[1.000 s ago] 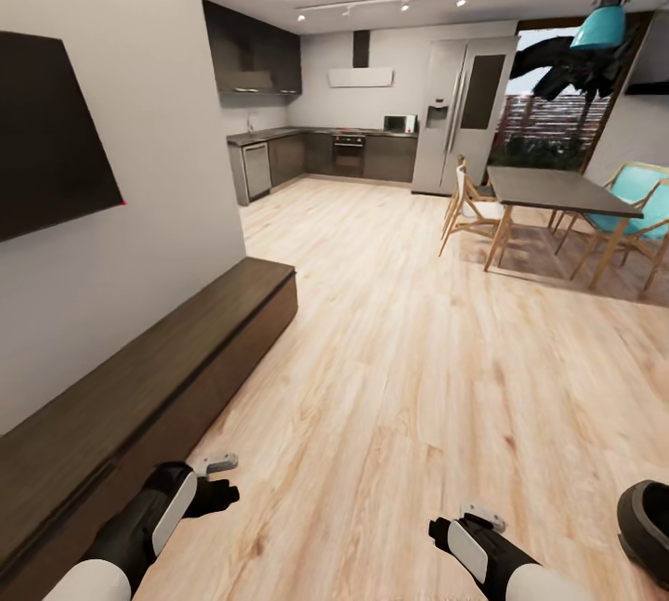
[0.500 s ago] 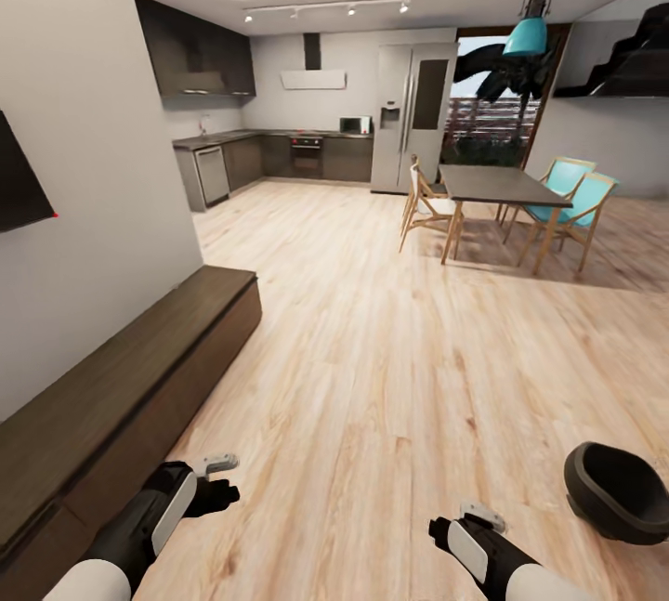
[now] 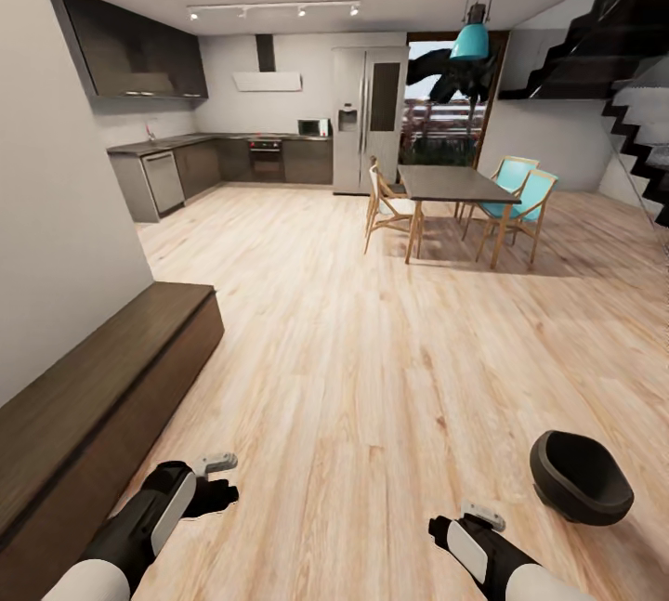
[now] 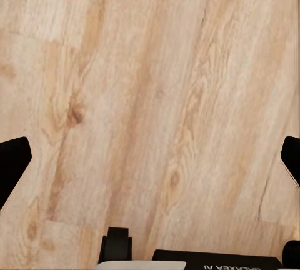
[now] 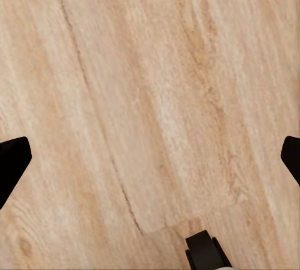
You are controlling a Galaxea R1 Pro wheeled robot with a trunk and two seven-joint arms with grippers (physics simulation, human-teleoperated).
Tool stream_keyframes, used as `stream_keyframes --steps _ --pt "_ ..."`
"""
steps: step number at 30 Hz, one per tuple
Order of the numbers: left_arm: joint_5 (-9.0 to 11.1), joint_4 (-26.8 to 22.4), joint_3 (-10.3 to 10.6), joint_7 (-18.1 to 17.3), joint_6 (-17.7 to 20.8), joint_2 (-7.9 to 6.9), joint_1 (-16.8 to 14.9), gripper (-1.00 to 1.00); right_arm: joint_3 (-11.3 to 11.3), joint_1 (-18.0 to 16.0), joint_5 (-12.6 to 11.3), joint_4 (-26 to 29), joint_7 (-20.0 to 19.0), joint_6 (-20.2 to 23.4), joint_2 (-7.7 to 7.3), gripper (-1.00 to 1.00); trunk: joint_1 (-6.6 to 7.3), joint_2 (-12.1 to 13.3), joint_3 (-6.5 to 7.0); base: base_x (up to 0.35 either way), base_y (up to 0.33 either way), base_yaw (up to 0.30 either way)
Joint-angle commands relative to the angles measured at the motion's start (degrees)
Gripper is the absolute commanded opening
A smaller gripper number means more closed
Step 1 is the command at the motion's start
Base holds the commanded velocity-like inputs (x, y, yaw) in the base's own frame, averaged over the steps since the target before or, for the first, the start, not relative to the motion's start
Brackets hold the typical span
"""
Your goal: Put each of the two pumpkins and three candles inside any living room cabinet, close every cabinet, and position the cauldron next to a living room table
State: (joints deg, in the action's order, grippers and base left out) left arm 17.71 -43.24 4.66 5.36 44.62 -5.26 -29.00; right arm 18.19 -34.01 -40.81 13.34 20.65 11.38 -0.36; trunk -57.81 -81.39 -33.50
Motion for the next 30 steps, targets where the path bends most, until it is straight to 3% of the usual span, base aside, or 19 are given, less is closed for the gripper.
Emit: stream_keyframes --steps 1,7,19,30 --pt "0.0 0.0 0.0 0.0 0.0 0.00 0.0 1.00 0.0 0.0 0.0 0.0 0.0 0.0 0.00 1.00 0.00 0.0 0.00 0.325 0.000 -0.061" --pt "0.0 0.0 0.0 0.0 0.0 -0.08 0.0 1.00 0.0 0.0 0.0 0.0 0.0 0.0 0.10 1.00 0.00 0.0 0.01 0.329 0.000 -0.044" --pt "0.0 0.0 0.0 0.0 -0.1 -0.04 0.0 1.00 0.0 0.0 -0.1 0.0 0.0 -0.1 0.16 1.00 0.00 0.0 0.01 0.332 0.000 -0.246" --pt "0.0 0.0 0.0 0.0 -0.1 -0.02 0.0 1.00 0.0 0.0 0.0 0.0 0.0 0.0 0.12 1.00 0.00 0.0 -0.27 0.332 0.000 -0.078"
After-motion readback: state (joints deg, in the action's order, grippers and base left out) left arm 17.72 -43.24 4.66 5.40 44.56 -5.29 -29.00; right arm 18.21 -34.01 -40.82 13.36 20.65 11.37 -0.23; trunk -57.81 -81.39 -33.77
